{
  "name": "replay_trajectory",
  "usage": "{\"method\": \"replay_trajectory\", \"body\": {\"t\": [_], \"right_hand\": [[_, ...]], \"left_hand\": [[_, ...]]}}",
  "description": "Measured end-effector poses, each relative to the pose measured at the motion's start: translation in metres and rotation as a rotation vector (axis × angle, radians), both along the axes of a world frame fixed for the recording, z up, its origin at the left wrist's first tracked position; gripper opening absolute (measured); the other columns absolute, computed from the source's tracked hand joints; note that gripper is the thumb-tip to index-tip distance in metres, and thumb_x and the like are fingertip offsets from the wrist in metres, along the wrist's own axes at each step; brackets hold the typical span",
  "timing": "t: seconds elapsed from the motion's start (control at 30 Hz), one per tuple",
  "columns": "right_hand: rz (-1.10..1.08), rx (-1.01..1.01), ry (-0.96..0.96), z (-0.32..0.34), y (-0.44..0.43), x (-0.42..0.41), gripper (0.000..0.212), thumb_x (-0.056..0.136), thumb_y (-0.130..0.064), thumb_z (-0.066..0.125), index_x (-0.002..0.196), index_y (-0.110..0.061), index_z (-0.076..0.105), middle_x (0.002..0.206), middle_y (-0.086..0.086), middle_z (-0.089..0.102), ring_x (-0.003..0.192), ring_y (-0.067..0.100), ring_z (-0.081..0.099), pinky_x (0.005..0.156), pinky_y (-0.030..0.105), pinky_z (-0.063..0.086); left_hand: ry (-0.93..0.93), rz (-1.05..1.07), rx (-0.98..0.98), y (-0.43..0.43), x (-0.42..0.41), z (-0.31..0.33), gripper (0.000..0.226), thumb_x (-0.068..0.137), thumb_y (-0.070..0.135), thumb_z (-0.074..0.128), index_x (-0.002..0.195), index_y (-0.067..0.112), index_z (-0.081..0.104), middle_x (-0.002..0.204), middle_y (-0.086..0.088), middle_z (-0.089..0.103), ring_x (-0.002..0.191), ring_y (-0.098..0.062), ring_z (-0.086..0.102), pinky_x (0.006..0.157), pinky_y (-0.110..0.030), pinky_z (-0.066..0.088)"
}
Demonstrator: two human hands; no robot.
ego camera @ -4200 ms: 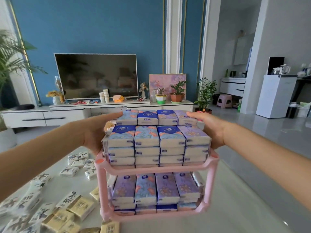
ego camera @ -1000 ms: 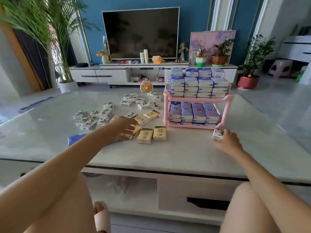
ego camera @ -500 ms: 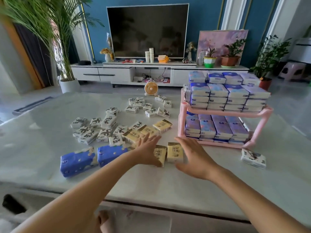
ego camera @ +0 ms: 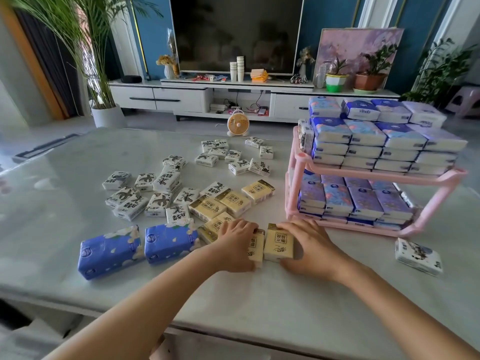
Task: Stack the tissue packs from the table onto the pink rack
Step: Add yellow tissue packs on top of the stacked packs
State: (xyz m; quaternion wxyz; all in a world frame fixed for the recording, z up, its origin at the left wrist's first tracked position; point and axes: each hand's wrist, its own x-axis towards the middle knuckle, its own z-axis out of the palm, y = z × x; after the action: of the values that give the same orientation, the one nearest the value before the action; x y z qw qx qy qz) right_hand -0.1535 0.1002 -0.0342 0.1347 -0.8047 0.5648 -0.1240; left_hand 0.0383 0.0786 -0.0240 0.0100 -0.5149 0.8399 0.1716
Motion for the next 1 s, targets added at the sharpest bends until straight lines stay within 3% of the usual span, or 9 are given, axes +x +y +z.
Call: {"method": "replay_trajectory", "body": {"t": [0.23,0.3,0.43,0.53,0.6,0.67,0.77,0.9,1.0], "right_hand": [[-0.01,-0.174,-0.146,0.021,0.027,0.0,0.069,0.069,-0.043,0.069,0.131,-0.026,0.044,0.126,-0.011,0.038,0.124,0.004,0.028,0.108,0.018,0.024],[0.006,-0.292,-0.236,0.046,0.042,-0.006,0.063,0.065,-0.05,0.061,0.124,-0.033,0.048,0.12,-0.017,0.04,0.117,-0.002,0.035,0.101,0.011,0.028],[-0.045,-0.579,-0.529,0.115,0.057,-0.027,0.049,0.068,-0.041,0.062,0.115,-0.031,0.054,0.122,-0.011,0.049,0.118,-0.001,0.045,0.097,0.006,0.03],[-0.079,-0.607,-0.686,0.161,0.044,-0.045,0.048,0.066,-0.042,0.063,0.112,-0.036,0.052,0.118,-0.005,0.056,0.111,0.004,0.053,0.094,0.013,0.04],[-0.131,-0.586,-0.8,0.178,0.03,-0.062,0.049,0.061,-0.041,0.069,0.107,-0.037,0.053,0.111,-0.011,0.06,0.103,-0.001,0.057,0.087,0.009,0.043],[-0.176,-0.577,-0.87,0.185,0.018,-0.079,0.048,0.063,-0.026,0.076,0.105,-0.033,0.055,0.105,-0.017,0.061,0.094,-0.007,0.059,0.081,0.006,0.043],[-0.212,-0.55,-0.856,0.183,0.003,-0.095,0.045,0.075,-0.003,0.074,0.105,-0.029,0.054,0.106,-0.014,0.06,0.091,-0.011,0.058,0.077,0.004,0.042],[-0.261,-0.498,-0.661,0.173,-0.022,-0.102,0.049,0.074,-0.013,0.076,0.112,-0.033,0.052,0.116,-0.009,0.056,0.11,0.002,0.052,0.087,0.01,0.04],[-0.259,-0.466,-0.498,0.166,-0.037,-0.102,0.053,0.071,-0.019,0.072,0.109,-0.046,0.046,0.123,-0.016,0.05,0.117,-0.005,0.043,0.089,0.004,0.033]], "left_hand": [[0.128,0.022,-0.1,0.018,0.006,0.019,0.087,0.078,0.038,0.068,0.143,0.02,0.013,0.144,0.005,0.027,0.137,-0.017,0.016,0.116,-0.037,0.007],[0.288,0.046,-0.212,0.021,0.009,0.032,0.081,0.077,0.04,0.069,0.139,0.026,0.019,0.136,0.01,0.034,0.131,-0.011,0.024,0.113,-0.029,0.018],[0.724,0.068,-0.558,0.015,-0.009,0.082,0.069,0.073,0.032,0.075,0.129,0.023,0.036,0.111,0.017,0.04,0.108,-0.005,0.039,0.084,-0.006,0.025],[0.857,0.041,-0.656,-0.001,-0.034,0.126,0.068,0.072,0.031,0.073,0.129,0.016,0.039,0.113,0.01,0.044,0.106,-0.008,0.043,0.088,-0.015,0.031],[0.889,0.008,-0.662,-0.014,-0.048,0.153,0.066,0.073,0.034,0.071,0.129,0.017,0.04,0.114,0.008,0.045,0.109,-0.012,0.045,0.09,-0.027,0.04],[0.925,0.008,-0.643,-0.025,-0.06,0.173,0.061,0.075,0.034,0.072,0.128,0.021,0.043,0.113,0.009,0.046,0.108,-0.012,0.046,0.09,-0.03,0.045],[0.972,-0.047,-0.526,-0.038,-0.077,0.182,0.06,0.075,0.035,0.072,0.128,0.023,0.046,0.117,0.009,0.047,0.109,-0.009,0.048,0.091,-0.026,0.045],[0.772,-0.13,-0.423,-0.054,-0.091,0.165,0.069,0.078,0.033,0.07,0.138,0.023,0.038,0.133,0.009,0.038,0.115,-0.009,0.045,0.099,-0.028,0.043],[0.706,-0.155,-0.408,-0.065,-0.097,0.152,0.068,0.082,0.032,0.066,0.141,0.029,0.034,0.147,0.014,0.024,0.132,-0.005,0.031,0.11,-0.021,0.025]]}}
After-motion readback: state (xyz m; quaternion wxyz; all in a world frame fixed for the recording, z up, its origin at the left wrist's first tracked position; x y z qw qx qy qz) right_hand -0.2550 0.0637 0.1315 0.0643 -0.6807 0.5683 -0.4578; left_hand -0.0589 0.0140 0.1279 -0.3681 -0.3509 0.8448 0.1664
